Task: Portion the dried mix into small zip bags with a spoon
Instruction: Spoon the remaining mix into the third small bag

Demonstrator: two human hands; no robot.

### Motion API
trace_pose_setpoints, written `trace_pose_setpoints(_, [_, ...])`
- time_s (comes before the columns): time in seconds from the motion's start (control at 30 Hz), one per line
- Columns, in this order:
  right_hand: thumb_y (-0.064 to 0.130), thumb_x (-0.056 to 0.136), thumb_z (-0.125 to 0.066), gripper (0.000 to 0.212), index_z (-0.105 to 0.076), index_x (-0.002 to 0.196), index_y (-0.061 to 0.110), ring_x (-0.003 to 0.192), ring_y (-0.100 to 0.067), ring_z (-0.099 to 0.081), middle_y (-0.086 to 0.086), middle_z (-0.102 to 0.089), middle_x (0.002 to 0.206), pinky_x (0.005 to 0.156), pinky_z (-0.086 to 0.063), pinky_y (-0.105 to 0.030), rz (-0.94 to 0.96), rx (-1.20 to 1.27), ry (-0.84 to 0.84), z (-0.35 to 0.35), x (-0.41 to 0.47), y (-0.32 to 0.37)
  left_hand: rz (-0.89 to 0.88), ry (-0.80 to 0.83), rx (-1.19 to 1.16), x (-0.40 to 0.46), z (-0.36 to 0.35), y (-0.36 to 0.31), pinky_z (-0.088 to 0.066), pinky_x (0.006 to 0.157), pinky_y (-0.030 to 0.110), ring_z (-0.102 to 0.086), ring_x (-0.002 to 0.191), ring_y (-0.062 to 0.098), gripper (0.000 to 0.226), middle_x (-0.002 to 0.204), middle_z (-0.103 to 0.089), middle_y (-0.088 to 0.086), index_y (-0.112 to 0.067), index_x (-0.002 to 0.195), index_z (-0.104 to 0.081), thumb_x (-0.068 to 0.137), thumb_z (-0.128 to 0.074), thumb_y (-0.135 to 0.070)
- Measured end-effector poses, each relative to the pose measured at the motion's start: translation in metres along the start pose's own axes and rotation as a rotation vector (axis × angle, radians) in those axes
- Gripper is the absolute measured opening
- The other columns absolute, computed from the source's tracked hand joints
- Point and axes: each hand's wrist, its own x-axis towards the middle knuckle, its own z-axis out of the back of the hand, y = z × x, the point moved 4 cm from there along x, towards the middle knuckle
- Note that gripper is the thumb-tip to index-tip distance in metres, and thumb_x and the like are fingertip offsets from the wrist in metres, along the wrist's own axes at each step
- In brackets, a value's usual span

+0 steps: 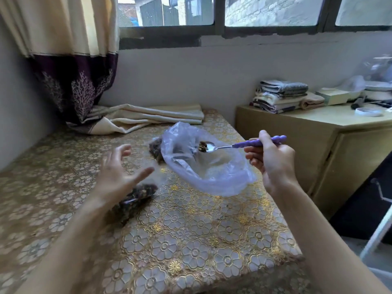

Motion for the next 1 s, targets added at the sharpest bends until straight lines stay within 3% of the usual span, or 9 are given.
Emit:
trace_pose_setpoints(0.07, [0.020,0.097,-0.047,0.039,-0.057,0.064,0.004,0.036,-0.005,-0.051,-0.001,-0.063,0.046,0.038,-0.039,-0.013,0.004,0.011,0.026,-0.013,-0.004,0.006,0.074,0.150,0.055,-0.009,-0.009,0.018,-0.033,0.105,0.045,-0.039,0.126,0.024,0.107,0.140,-0.041,0.007,-0.017,0.141,-0.027,0.052,-0.069,-0.058])
trace_pose_setpoints(0.17, [0.020,0.098,-0.046,0.042,-0.060,0.061,0.004,0.038,-0.006,-0.053,-0.001,-0.064,0.048,0.039,-0.041,-0.014,0.000,-0.028,0.090,-0.034,-0.012,0.005,0.086,0.278,0.075,-0.018,-0.020,0.038,-0.037,0.103,0.042,-0.046,0.121,0.024,0.103,0.136,-0.047,0.009,-0.020,0.140,-0.028,0.056,-0.079,-0.051])
trace_pose_setpoints(0.3, [0.020,0.097,-0.049,0.038,-0.061,0.064,0.004,0.039,-0.009,-0.056,-0.003,-0.062,0.047,0.038,-0.042,-0.016,-0.030,-0.089,0.142,-0.059,-0.026,-0.012,0.017,0.173,0.019,-0.022,-0.018,0.047,-0.047,0.081,0.026,-0.059,0.099,0.017,0.071,0.116,-0.063,0.004,-0.016,0.128,-0.046,0.069,-0.079,-0.036])
trace_pose_setpoints(0.37, [0.020,0.096,-0.050,0.036,-0.061,0.066,0.003,0.040,-0.011,-0.057,-0.006,-0.062,0.049,0.039,-0.044,-0.017,-0.029,-0.127,0.180,-0.071,-0.035,-0.021,0.003,0.122,-0.053,-0.025,-0.016,0.049,-0.044,0.069,0.015,-0.060,0.090,0.013,0.062,0.109,-0.064,0.001,-0.016,0.123,-0.051,0.070,-0.078,-0.034])
trace_pose_setpoints(0.53, [0.013,0.096,-0.050,0.031,-0.065,0.071,0.004,0.045,-0.016,-0.059,-0.005,-0.066,0.055,0.043,-0.047,-0.022,0.111,-0.186,0.405,-0.103,-0.060,-0.027,0.022,0.054,-0.241,-0.028,-0.014,0.063,-0.052,0.080,0.024,-0.063,0.092,0.013,0.059,0.108,-0.065,0.001,-0.018,0.121,-0.051,0.069,-0.079,-0.029])
trace_pose_setpoints(0.63, [0.005,0.095,-0.049,0.021,-0.066,0.082,0.007,0.053,-0.019,-0.062,-0.006,-0.073,0.073,0.046,-0.049,-0.024,0.222,-0.250,0.641,-0.117,-0.073,-0.024,0.007,0.028,-0.338,-0.028,-0.014,0.065,-0.045,0.069,0.007,-0.060,0.089,-0.002,0.050,0.102,-0.065,-0.007,-0.030,0.112,-0.050,0.071,-0.077,-0.024])
trace_pose_setpoints(0.7, [0.002,0.094,-0.048,0.019,-0.066,0.087,0.009,0.056,-0.019,-0.063,-0.005,-0.074,0.079,0.048,-0.049,-0.023,0.259,-0.271,0.697,-0.117,-0.074,-0.020,-0.004,0.014,-0.369,-0.028,-0.015,0.065,-0.044,0.065,0.003,-0.058,0.089,-0.007,0.047,0.101,-0.064,-0.009,-0.029,0.108,-0.050,0.071,-0.077,-0.021])
trace_pose_setpoints(0.77, [0.003,0.094,-0.049,0.019,-0.066,0.088,0.007,0.055,-0.019,-0.062,-0.009,-0.072,0.076,0.047,-0.048,-0.022,0.250,-0.236,0.617,-0.109,-0.069,-0.014,-0.008,-0.011,-0.406,-0.028,-0.014,0.063,-0.046,0.065,0.005,-0.059,0.087,-0.007,0.047,0.101,-0.065,-0.007,-0.026,0.109,-0.050,0.071,-0.077,-0.019])
trace_pose_setpoints(1.0, [0.009,0.094,-0.049,0.025,-0.058,0.073,0.000,0.042,-0.013,-0.059,-0.007,-0.064,0.053,0.040,-0.045,-0.017,-0.024,0.015,0.072,-0.049,-0.035,-0.007,0.003,-0.132,-0.504,-0.033,-0.013,0.056,-0.049,0.064,0.008,-0.062,0.089,0.001,0.055,0.105,-0.064,-0.002,-0.019,0.116,-0.046,0.071,-0.077,-0.020])
